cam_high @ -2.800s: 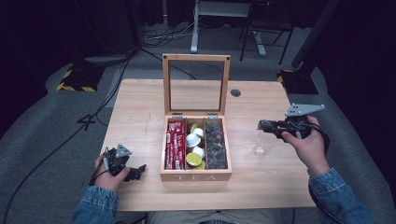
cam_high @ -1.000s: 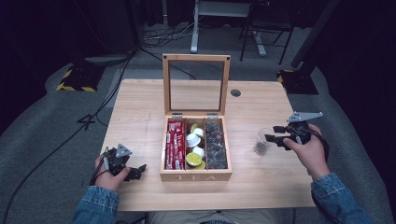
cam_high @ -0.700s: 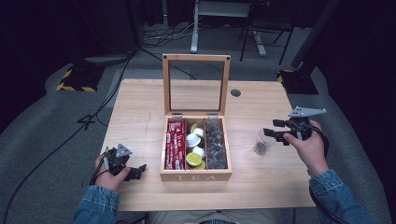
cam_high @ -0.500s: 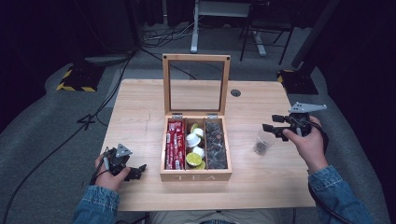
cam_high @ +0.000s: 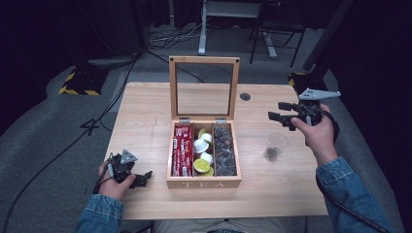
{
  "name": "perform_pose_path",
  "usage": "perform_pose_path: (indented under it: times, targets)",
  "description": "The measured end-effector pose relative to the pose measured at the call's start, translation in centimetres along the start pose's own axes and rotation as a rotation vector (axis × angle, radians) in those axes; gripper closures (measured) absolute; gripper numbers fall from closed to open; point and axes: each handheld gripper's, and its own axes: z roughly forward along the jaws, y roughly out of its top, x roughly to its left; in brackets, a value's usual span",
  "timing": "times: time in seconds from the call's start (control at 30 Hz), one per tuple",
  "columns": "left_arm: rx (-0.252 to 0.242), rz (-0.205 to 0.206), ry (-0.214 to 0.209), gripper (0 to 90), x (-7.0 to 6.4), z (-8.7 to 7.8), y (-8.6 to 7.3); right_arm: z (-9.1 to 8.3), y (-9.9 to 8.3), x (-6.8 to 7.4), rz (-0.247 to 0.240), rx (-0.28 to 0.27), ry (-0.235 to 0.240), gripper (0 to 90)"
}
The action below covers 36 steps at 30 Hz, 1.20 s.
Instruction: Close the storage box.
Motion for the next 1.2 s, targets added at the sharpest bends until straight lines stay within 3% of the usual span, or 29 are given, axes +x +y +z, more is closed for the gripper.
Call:
perform_pose_path:
  times: [0.13,0.53,0.97,1.03,1.2]
  targets:
    - [-0.002,-0.05,0.046,0.8,0.2,-0.1,0.0,0.9,1.7,0.0,-0.006,-0.018,0.006,33.7]
    - [-0.001,-0.048,0.045,0.7,0.2,0.0,0.0,3.9,5.6,-0.7,-0.017,-0.044,0.028,31.4]
    - [-0.001,-0.047,0.045,0.7,0.2,0.0,0.0,8.4,9.2,-1.7,-0.002,-0.081,0.032,32.3]
    - [0.0,-0.048,0.044,0.6,0.2,-0.1,0.0,9.1,9.6,-1.7,-0.004,-0.09,0.004,28.9]
    - [0.0,-0.048,0.044,0.7,0.2,-0.1,0.0,11.1,10.5,-1.6,-0.011,-0.084,0.028,36.6]
